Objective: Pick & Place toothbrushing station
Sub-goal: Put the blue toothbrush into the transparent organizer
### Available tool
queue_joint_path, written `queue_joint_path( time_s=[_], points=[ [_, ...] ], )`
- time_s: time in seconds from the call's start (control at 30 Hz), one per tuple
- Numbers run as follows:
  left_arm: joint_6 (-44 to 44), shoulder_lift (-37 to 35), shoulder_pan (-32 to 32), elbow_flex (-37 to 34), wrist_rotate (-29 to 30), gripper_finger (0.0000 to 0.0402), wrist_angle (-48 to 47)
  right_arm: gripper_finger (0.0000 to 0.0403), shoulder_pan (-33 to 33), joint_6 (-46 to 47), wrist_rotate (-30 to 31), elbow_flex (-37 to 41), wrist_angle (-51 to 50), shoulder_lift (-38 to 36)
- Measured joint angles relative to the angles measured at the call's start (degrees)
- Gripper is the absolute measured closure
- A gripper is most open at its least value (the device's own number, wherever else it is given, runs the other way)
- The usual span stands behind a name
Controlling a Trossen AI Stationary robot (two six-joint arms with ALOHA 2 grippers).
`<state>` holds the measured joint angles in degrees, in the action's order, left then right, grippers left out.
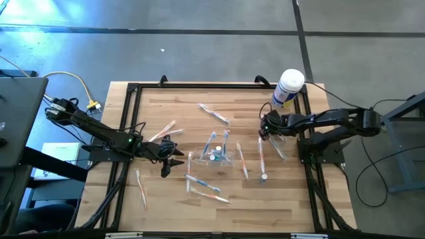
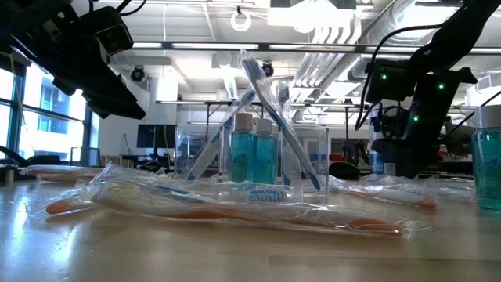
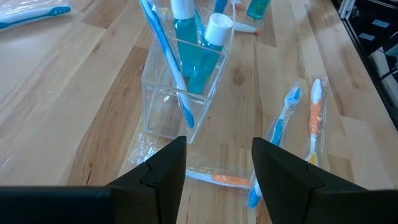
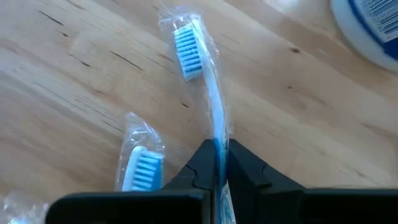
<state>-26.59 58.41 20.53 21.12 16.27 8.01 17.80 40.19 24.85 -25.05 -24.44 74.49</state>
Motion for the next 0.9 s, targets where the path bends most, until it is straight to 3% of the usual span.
queue_joint_path(
  time_s=[0.37, 0.63, 0.9],
  points=[
    [0.12, 0.0, 0.0, 0.0, 0.0, 0.0225, 0.13, 0.039, -7.97, -1.67, 6.82, -0.28, -0.25, -12.85],
    [1.74, 0.0, 0.0, 0.0, 0.02, 0.0225, 0.24, 0.039, -17.59, -4.79, 17.18, -2.81, 0.0, -21.89],
    [1.73, 0.0, 0.0, 0.0, 0.02, 0.0225, 0.22, 0.039, -30.41, -14.89, 26.54, -3.27, 13.62, -25.1]
  ],
)
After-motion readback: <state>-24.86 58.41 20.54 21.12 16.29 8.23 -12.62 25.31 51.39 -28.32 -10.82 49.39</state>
